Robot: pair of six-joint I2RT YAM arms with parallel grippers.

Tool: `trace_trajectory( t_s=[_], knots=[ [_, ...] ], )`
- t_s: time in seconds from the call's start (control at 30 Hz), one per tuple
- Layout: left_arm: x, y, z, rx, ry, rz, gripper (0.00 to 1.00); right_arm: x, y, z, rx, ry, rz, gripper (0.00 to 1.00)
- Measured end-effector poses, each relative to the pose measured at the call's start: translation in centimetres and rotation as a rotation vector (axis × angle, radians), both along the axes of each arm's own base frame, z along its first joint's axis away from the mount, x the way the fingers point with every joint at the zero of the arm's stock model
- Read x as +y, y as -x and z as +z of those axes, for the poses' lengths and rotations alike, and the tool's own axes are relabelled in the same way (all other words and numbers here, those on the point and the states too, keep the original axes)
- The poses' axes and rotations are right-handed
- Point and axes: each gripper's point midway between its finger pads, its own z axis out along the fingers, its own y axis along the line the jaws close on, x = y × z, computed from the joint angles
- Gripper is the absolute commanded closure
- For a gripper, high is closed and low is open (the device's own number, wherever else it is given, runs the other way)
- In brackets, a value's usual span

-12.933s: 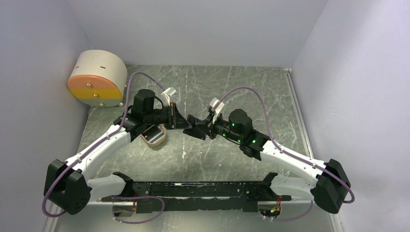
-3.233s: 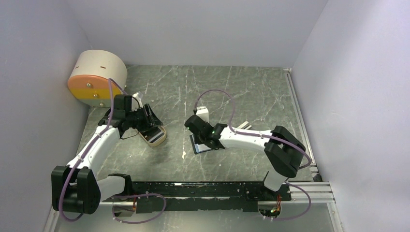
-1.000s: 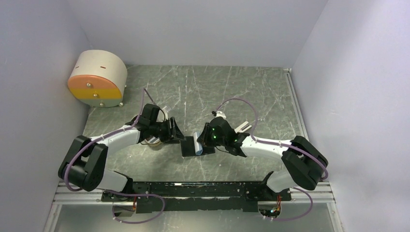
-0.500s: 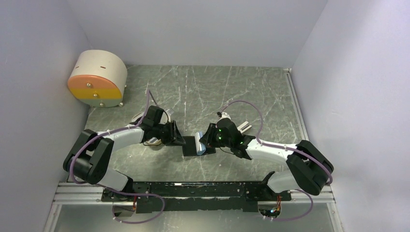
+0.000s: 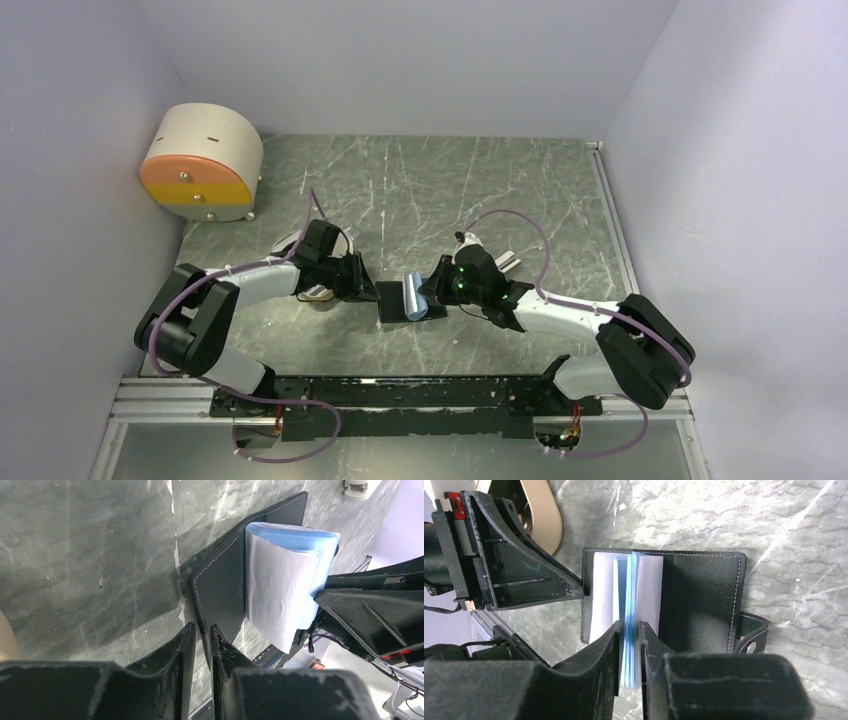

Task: Put the credit cards into the card holder
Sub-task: Open the card holder at the center of the board.

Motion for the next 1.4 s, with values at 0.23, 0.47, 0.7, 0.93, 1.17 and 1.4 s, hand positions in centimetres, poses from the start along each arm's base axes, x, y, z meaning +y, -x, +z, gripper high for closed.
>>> trace_trajectory(
  t_s=[0.23, 0.47, 0.7, 0.93, 1.17, 1.4],
  knots=[
    [0.0, 0.0, -0.1, 0.0, -0.009, -0.002, 0.79, -1.0, 0.0, -1.0, 0.01, 0.043, -0.021, 0.69],
    [-0.1, -0.3, 0.0, -0.003, -0.009, -0.004, 0.8, -2.0, 0.1, -1.9, 0.021, 0.092, -0.038, 0.68],
    [-0.1, -0.2, -0.2, 0.003, -0.014, -0.007, 0.78, -3.3, 0.3, -2.9, 0.03, 0.164, -0.05, 0.53],
    [-0.4, -0.2, 0.0, -0.002, 0.0, -0.013, 0.7, -3.4, -0.2, -1.6, 0.003, 0.197, -0.037, 0.47],
    [-1.2, -0.3, 0.8, -0.02, 0.05, -0.034, 0.68, -2.5, 0.0, -1.0, -0.003, 0.168, 0.009, 0.48],
    [-1.7, -0.5, 1.3, -0.026, 0.08, -0.037, 0.7, -0.2, 0.6, -1.5, 0.037, 0.093, 0.09, 0.44]
  ],
)
